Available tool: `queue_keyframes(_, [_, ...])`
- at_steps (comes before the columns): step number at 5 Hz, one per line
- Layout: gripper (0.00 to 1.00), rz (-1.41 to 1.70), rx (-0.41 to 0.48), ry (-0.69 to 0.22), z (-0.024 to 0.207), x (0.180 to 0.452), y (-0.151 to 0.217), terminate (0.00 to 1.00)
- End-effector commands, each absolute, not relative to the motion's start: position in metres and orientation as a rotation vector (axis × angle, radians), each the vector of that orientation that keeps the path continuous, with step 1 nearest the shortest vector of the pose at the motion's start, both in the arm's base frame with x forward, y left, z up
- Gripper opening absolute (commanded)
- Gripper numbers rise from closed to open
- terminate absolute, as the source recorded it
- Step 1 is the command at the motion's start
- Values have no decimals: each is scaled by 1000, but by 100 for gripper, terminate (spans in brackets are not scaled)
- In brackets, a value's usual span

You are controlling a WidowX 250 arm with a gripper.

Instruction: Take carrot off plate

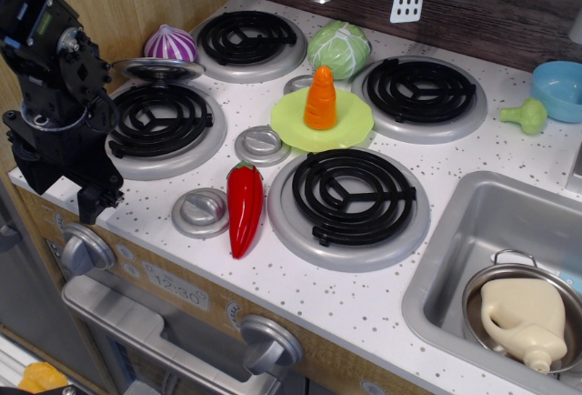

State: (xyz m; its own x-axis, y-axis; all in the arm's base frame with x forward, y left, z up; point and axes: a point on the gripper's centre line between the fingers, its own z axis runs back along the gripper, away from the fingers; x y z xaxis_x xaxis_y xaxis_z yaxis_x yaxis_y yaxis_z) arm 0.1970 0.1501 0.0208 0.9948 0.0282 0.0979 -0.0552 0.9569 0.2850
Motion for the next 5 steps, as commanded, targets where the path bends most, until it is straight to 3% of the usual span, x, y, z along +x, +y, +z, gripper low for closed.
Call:
queue_keyframes(1, [100,42,292,-93,21,197,150,0])
queue_keyframes(2, [100,-10,298,-59,62,222,135,0])
queue_keyframes(4, [100,-176,289,-37,122,289,90,0])
queue_keyframes(5, [100,-238,292,-67,123,323,70,0])
